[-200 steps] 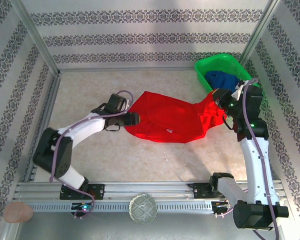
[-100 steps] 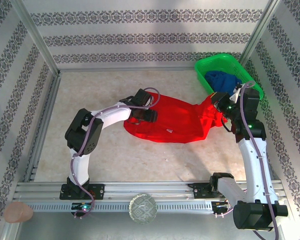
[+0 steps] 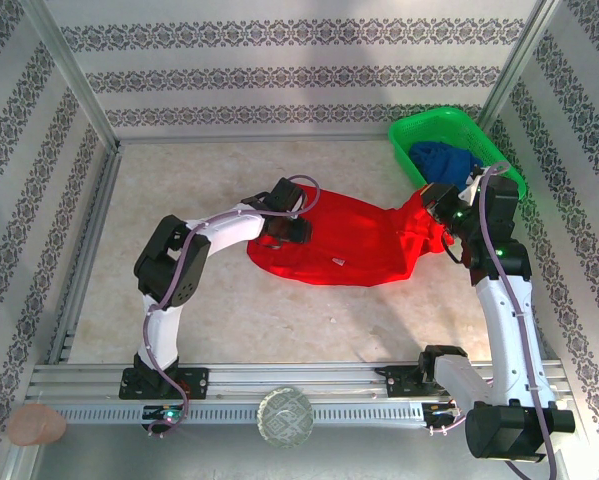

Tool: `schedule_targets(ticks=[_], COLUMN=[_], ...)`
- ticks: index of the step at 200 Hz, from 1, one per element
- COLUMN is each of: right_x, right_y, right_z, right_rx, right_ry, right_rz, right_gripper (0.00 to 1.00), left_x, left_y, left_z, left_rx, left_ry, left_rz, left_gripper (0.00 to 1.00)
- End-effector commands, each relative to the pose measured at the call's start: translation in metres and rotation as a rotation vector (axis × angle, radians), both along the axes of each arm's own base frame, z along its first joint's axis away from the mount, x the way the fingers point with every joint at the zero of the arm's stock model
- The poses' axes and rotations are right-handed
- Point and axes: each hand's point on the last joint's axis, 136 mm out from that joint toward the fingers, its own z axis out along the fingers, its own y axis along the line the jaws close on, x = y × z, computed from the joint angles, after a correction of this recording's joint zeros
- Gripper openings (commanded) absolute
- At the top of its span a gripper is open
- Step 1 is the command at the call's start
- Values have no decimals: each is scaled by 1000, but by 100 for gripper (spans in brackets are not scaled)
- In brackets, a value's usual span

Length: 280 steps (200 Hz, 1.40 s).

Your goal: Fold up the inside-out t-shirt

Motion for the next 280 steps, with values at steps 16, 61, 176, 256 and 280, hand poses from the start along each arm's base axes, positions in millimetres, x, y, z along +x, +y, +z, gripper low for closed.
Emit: schedule_targets(ticks=[16, 61, 176, 256, 280], right_x=[2, 2, 10, -27, -57], right_y=[-1, -1, -12, -3, 6], right_z=[10, 10, 77, 197, 216], right_rx=[-5, -8, 3, 152, 157], right_ry=[-42, -40, -133, -373, -427], right_rz=[3, 5, 3, 50, 67], right_gripper=[0, 0, 0, 0, 0], left_x=[3, 6, 16, -92, -122], left_y=[-6, -7, 115, 260, 257], left_z=[2, 30, 306, 493, 504], left_rx=[-16, -52, -327, -438, -505], left_ry=[-5, -52, -525, -940, -967], left_rz=[5, 29, 296, 568, 559], left_gripper=[30, 16, 0, 0, 0])
